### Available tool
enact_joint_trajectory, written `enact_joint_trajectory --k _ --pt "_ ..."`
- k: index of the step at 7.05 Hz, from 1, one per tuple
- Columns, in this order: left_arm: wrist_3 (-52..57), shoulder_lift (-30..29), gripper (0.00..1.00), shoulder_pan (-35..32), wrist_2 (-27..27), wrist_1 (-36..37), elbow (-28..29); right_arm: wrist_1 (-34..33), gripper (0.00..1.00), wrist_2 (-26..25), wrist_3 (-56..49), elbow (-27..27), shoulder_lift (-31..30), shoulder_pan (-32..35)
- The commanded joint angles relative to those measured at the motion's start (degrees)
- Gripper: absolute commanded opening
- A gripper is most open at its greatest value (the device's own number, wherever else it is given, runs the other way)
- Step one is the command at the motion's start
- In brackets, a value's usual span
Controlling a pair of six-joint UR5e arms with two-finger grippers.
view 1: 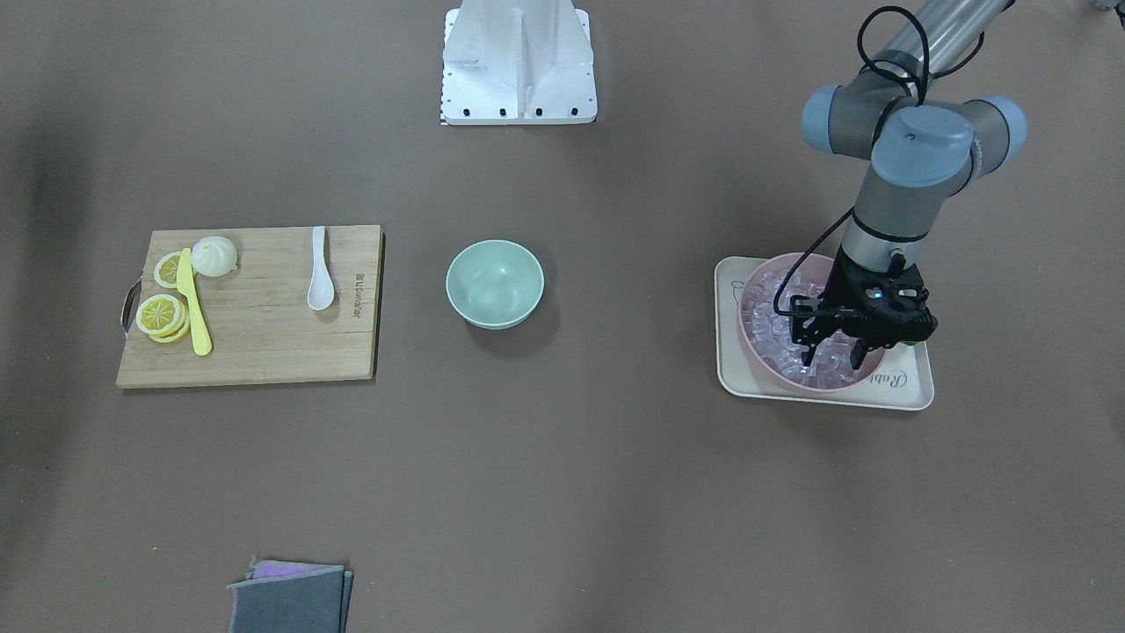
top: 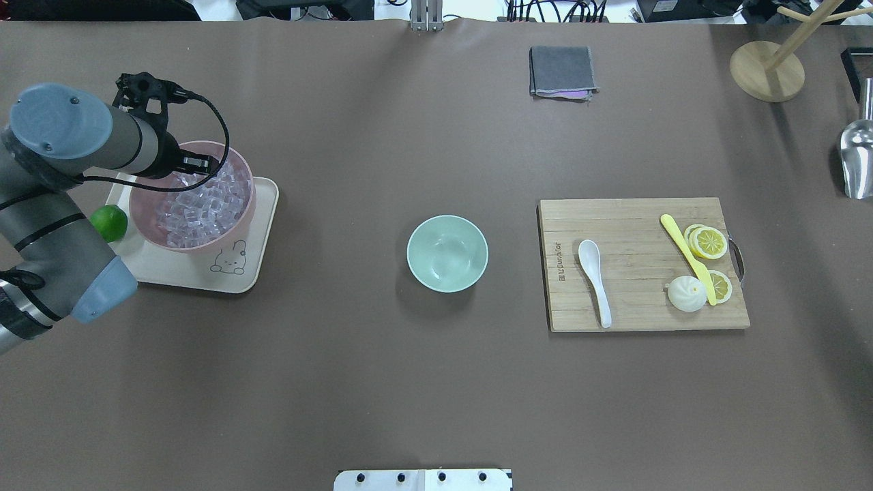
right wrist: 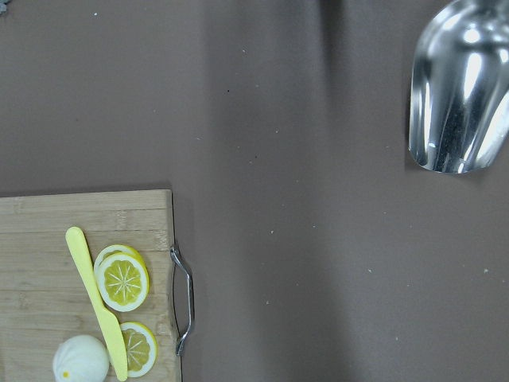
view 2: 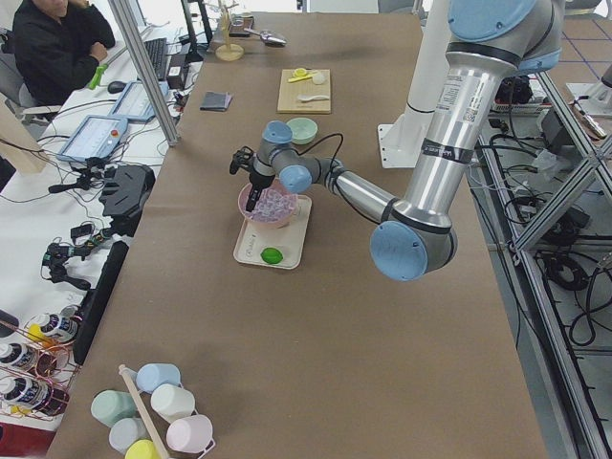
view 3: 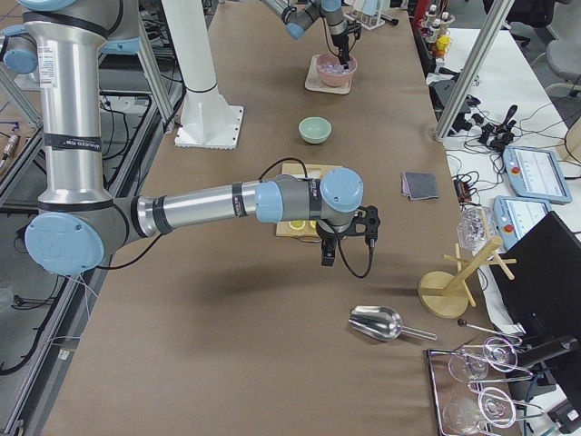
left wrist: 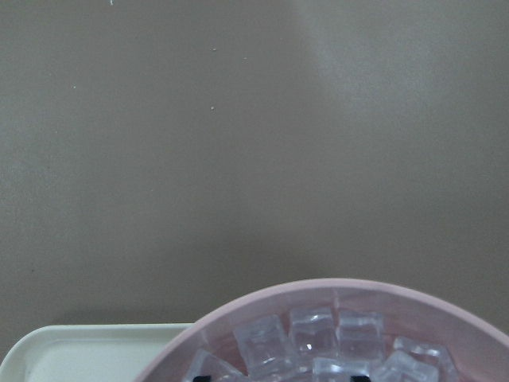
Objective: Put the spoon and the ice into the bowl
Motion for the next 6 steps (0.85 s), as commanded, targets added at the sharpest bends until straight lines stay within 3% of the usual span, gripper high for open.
enact_joint_trajectory --k 1,6 --pt "0.0 -0.2 0.66 0.3 0.0 0.0 0.2 0.0 1.00 0.0 0.0 0.0 -0.1 0.0" --pt "0.1 0.0 0.62 0.4 -0.1 0.0 0.2 0.0 1.00 0.0 0.0 0.1 0.1 0.0"
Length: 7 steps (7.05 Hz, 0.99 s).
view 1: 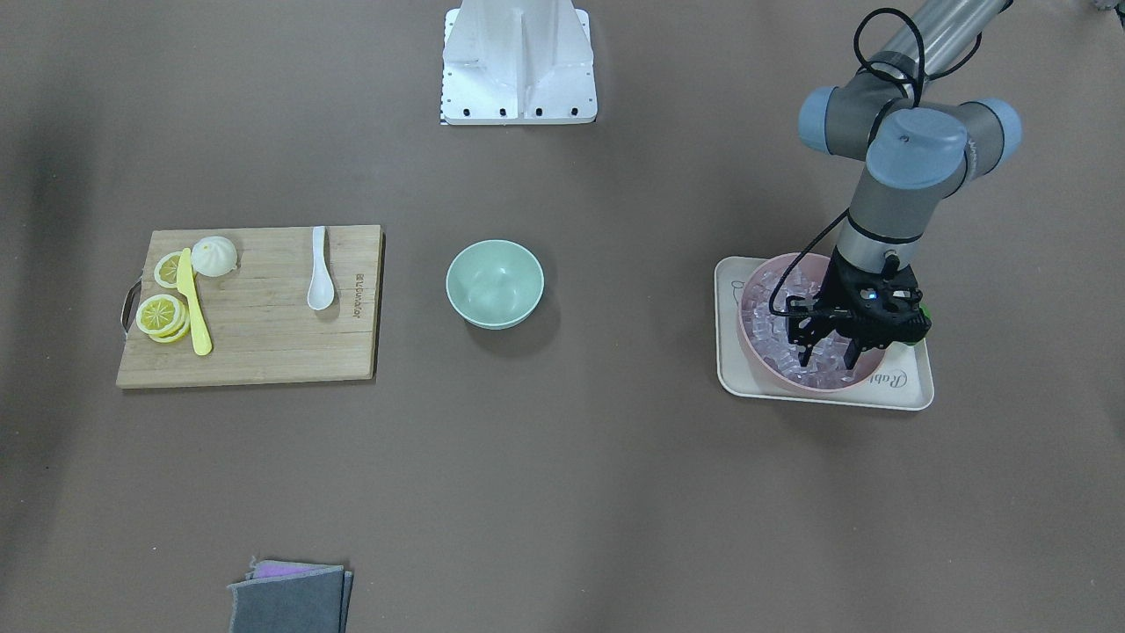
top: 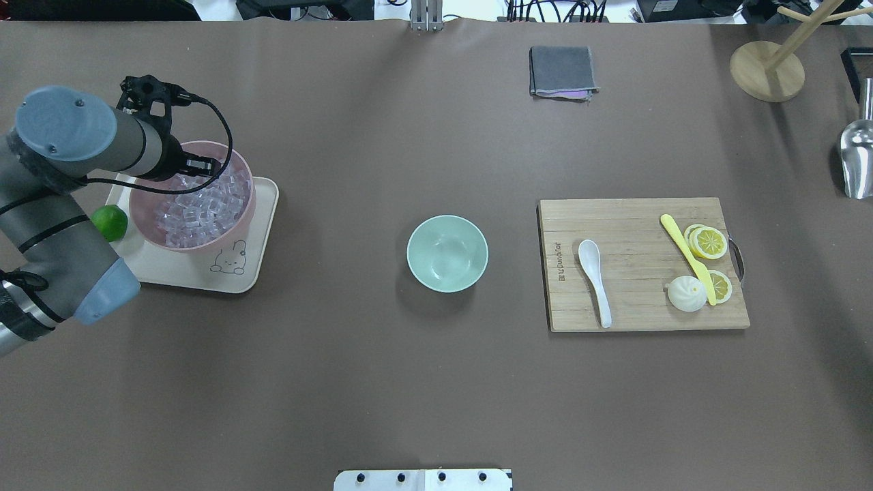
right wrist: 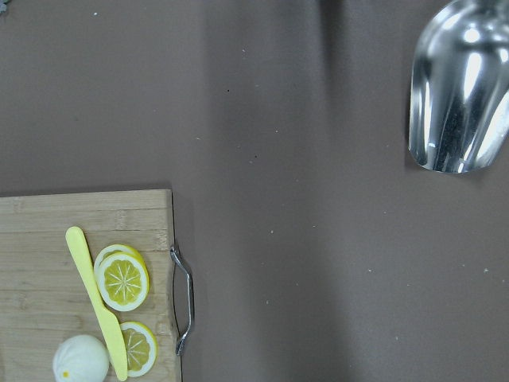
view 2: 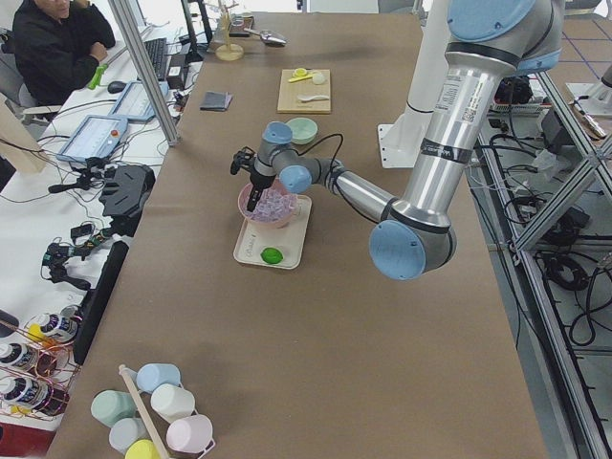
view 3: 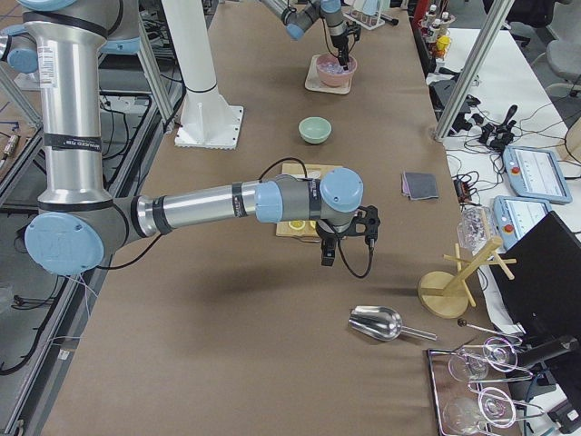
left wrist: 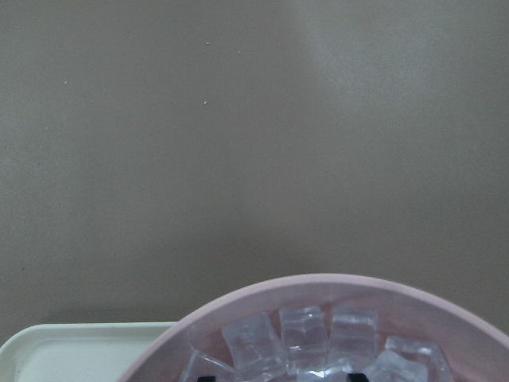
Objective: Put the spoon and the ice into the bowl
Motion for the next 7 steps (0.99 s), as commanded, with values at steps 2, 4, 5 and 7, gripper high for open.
enact_joint_trajectory --k 2,4,5,7 --pt "0.0 0.0 0.33 0.1 0.0 0.0 0.0 0.0 1.00 0.0 0.0 0.0 0.1 0.0" --pt "0.3 0.3 0.00 0.1 0.0 0.1 -0.2 0.0 1.00 0.0 0.0 -0.1 0.2 0.0" --pt "0.4 0.5 0.00 0.1 -0.1 0.1 -0.3 0.0 1.00 0.0 0.0 -0.1 0.2 0.0" --pt "0.4 0.6 0.00 -0.1 -0.2 0.1 -0.9 0.0 1.00 0.0 0.0 -0.1 0.3 0.0"
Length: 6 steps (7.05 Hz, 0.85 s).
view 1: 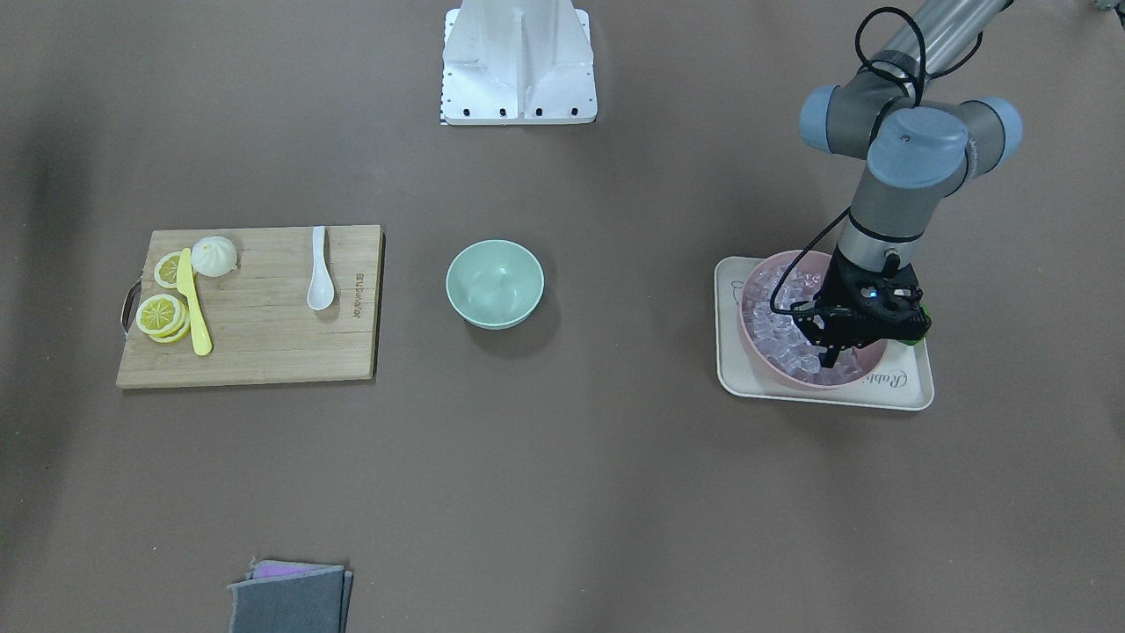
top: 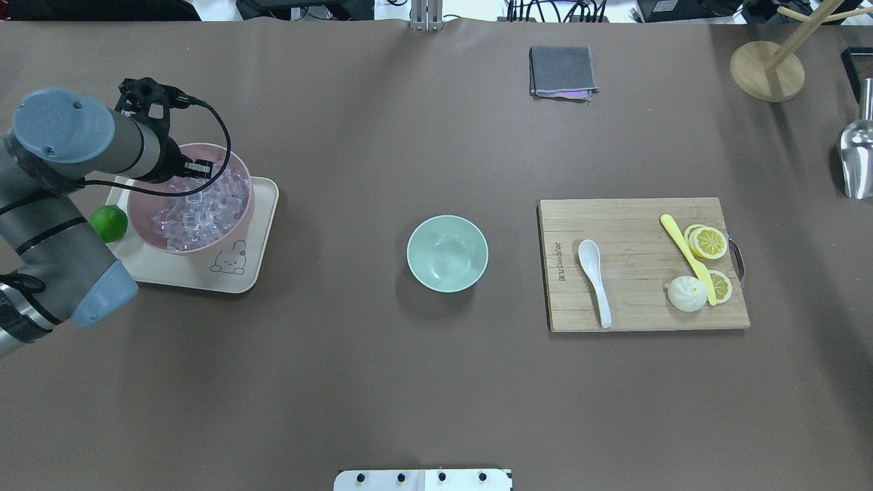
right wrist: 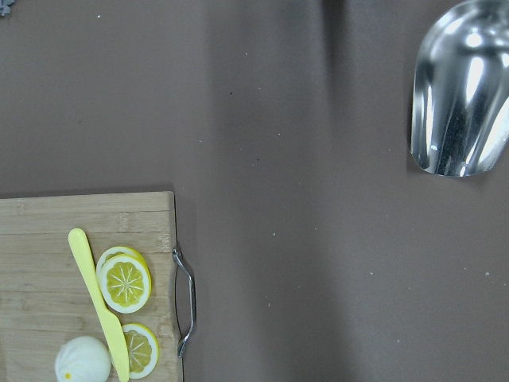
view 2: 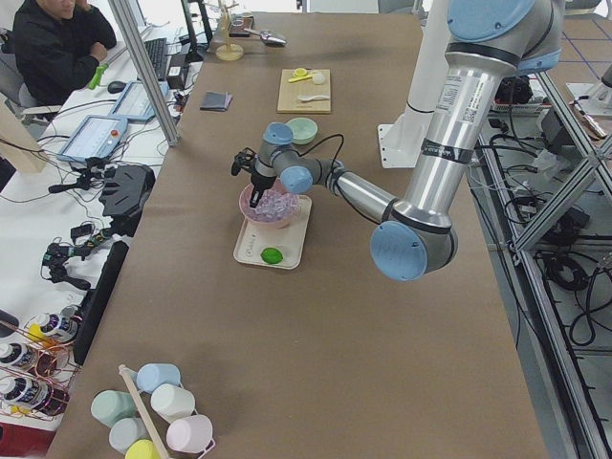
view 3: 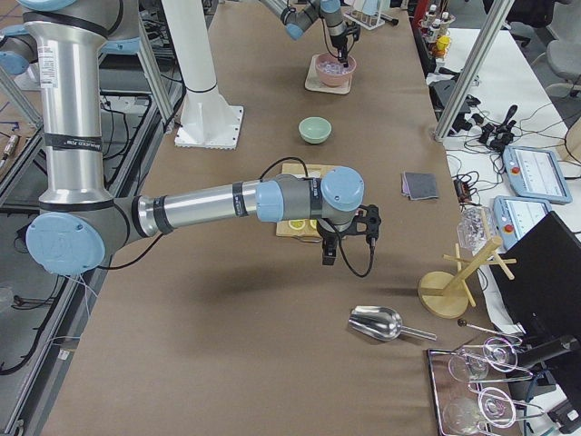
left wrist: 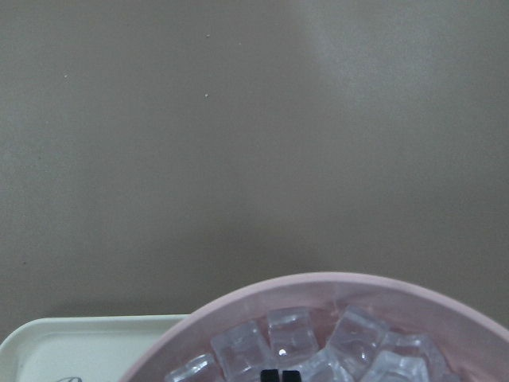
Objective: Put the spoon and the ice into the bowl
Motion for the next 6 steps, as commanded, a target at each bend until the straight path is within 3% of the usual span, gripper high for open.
enact_joint_trajectory --k 1,2,3,4,6 --pt "0.1 0.3 0.00 -0.2 -0.9 0.2 -1.2 0.0 1.00 0.0 0.0 0.0 0.0 0.0" --pt "0.1 0.3 0.26 -0.4 -3.1 0.3 -1.5 0.0 1.00 0.0 0.0 0.0 0.0 0.0" --pt "0.1 0.4 0.63 -0.6 -3.3 0.3 -2.2 0.0 1.00 0.0 0.0 0.0 0.0 0.0" --pt "0.1 1.0 0.70 -0.6 -3.5 0.3 -3.6 0.0 1.00 0.0 0.0 0.0 0.0 0.0" --pt "-0.2 2.8 0.73 -0.6 -4.3 0.6 -6.9 0.0 1.00 0.0 0.0 -0.1 0.1 0.0"
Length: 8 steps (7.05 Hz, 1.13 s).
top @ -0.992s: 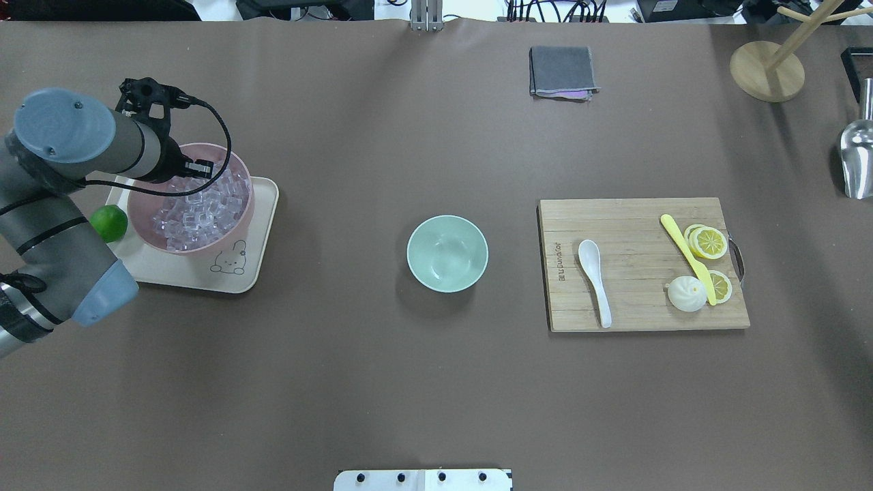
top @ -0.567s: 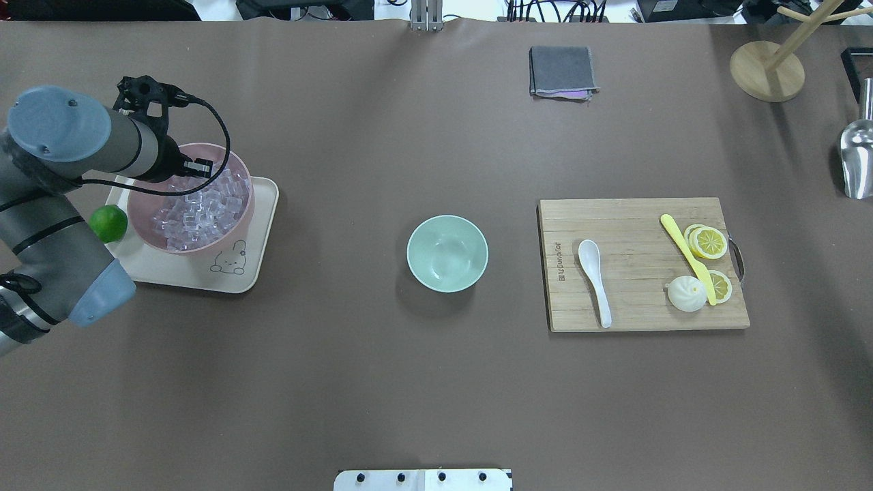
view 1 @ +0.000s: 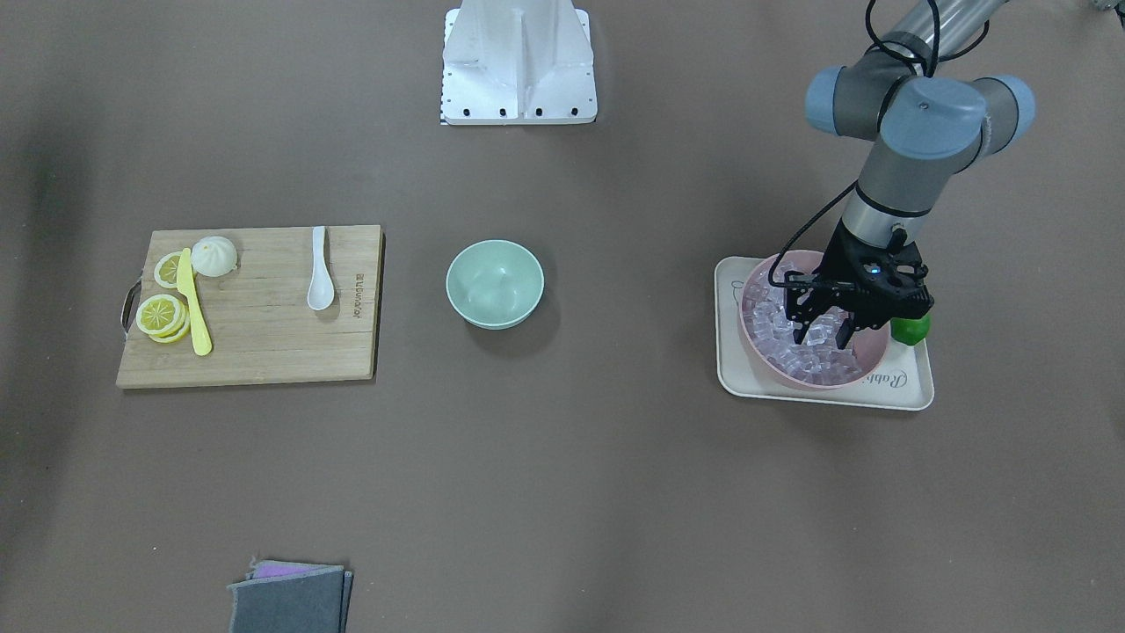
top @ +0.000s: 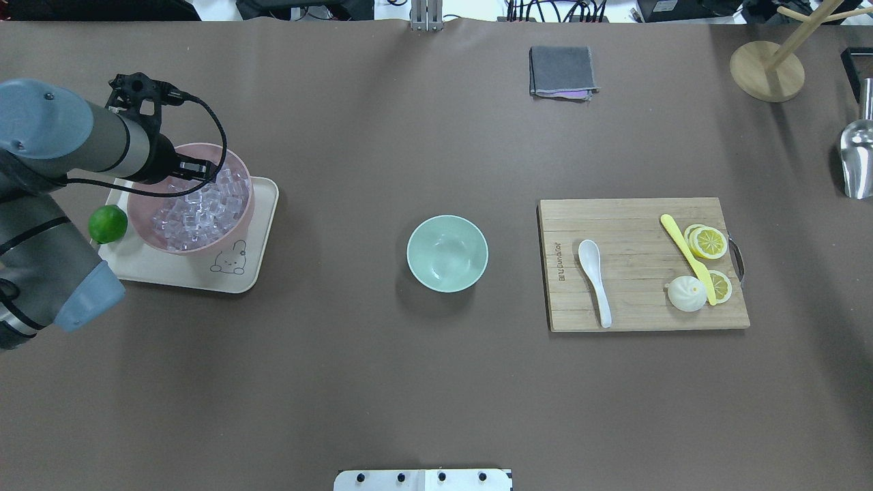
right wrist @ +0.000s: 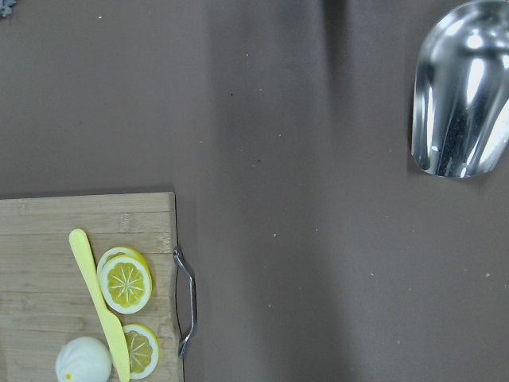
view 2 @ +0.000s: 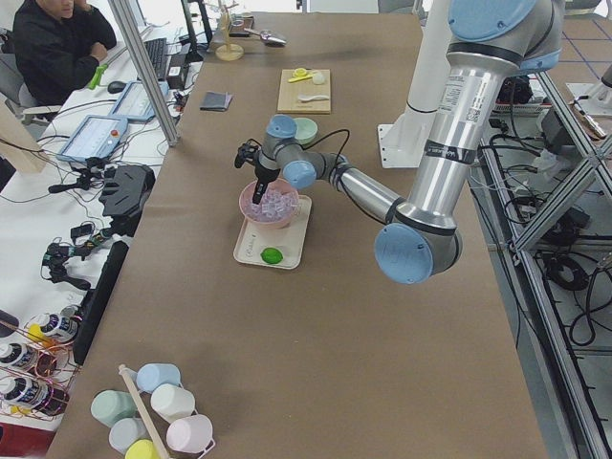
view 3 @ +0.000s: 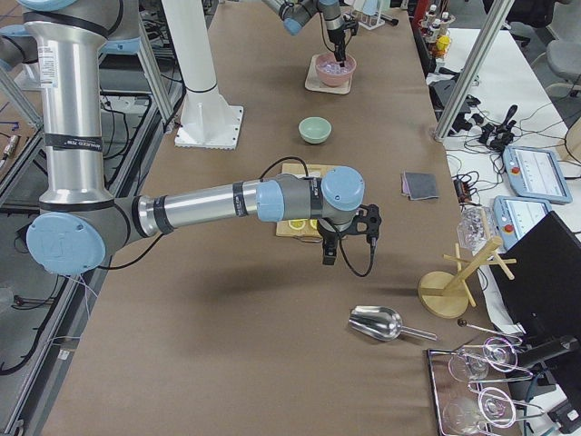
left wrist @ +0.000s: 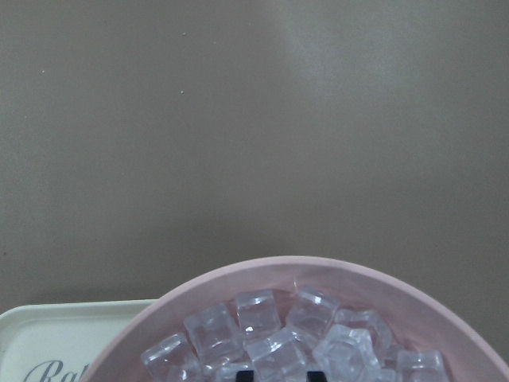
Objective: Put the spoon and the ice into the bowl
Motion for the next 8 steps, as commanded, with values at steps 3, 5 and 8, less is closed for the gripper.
enact_joint_trajectory --k 3,5,8 --pt "-0.8 2.5 0.97 1.0 -0.4 -0.6 -0.8 0.0 1.00 0.0 -0.1 -0.1 -0.1 0.0" --pt "-3.5 2.2 0.98 2.3 -0.4 -1.6 0.6 0.0 1.00 0.0 -0.1 -0.1 -0.1 0.0" --pt "-3.5 2.5 0.98 2.7 -0.5 -7.9 5.1 0.0 1.00 0.0 -0.1 0.0 0.0 0.2"
